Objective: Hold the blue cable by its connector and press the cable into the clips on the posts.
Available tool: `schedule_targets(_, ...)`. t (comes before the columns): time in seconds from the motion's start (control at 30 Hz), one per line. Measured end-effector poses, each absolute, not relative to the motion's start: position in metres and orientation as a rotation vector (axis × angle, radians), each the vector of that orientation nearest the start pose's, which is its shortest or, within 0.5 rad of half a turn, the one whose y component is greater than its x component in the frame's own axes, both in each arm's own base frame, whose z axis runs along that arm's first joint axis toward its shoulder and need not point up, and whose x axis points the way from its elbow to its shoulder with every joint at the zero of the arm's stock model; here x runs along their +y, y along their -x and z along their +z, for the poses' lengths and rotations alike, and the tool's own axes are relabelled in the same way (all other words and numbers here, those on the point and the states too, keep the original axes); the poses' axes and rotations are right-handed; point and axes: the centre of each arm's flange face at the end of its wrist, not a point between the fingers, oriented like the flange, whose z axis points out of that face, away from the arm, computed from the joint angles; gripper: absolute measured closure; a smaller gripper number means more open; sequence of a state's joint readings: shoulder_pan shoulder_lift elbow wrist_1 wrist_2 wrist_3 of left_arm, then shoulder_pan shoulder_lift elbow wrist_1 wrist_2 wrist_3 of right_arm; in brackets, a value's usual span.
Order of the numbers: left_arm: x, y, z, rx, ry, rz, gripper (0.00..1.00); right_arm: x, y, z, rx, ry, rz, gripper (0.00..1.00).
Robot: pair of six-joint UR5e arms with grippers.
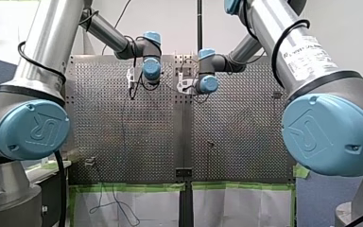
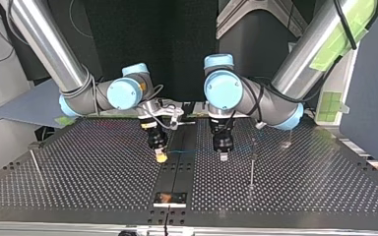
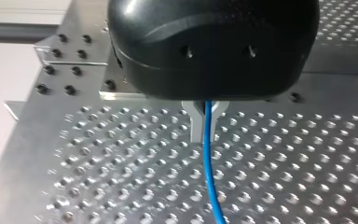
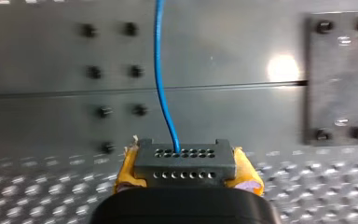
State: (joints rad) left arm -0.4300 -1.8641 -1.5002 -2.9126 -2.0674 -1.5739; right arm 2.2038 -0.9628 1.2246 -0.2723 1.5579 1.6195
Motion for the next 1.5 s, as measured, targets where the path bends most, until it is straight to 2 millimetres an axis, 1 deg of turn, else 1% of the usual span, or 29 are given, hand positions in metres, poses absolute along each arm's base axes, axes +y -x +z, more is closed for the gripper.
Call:
schedule_targets(0.13, -0.334, -0.502, 0.387, 1.528, 0.081, 0.013, 1.0, -0.495, -0.531, 0.293, -0.898, -1.693, 1.669, 1.0)
schedule_targets(0.23, -0.341, -0.499, 0.389, 1.505, 0.099, -0.009, 1.0, -0.491, -0.526, 0.282, -0.919, -1.717, 1.634, 1.0)
schedule_targets(0.4, -0.352, -0.491, 0.388, 1.505, 0.116, -0.048, 1.0, -0.487, -0.519, 0.276, -0.966, -1.735, 1.562, 1.0)
schedule_targets(0.53, -0.359, -0.483, 0.383, 1.522, 0.109, -0.062, 1.0, -0.485, -0.512, 0.274, -0.988, -1.739, 1.528, 1.0)
schedule_targets(0.67, -0.363, -0.475, 0.372, 1.532, 0.1, -0.07, 1.0, -0.481, -0.504, 0.276, -0.999, -1.735, 1.515, 1.0)
schedule_targets(0.83, -0.366, -0.468, 0.356, 1.538, 0.09, -0.077, 1.0, -0.471, -0.493, 0.275, -1.016, -1.738, 1.494, 1.0)
schedule_targets(1.1, -0.384, -0.465, 0.319, 1.592, 0.044, -0.071, 1.0, -0.456, -0.475, 0.27, -1.037, -1.753, 1.458, 1.0)
schedule_targets(1.2, -0.39, -0.464, 0.31, 1.599, 0.035, -0.077, 1.0, -0.452, -0.469, 0.265, -1.047, -1.762, 1.44, 1.0)
schedule_targets(1.33, -0.397, -0.463, 0.297, 1.613, 0.026, -0.084, 1.0, -0.449, -0.459, 0.251, -1.07, -1.773, 1.403, 1.0)
schedule_targets(1.5, -0.407, -0.462, 0.274, 1.633, 0.009, -0.089, 1.0, -0.449, -0.445, 0.237, -1.09, -1.773, 1.363, 1.0)
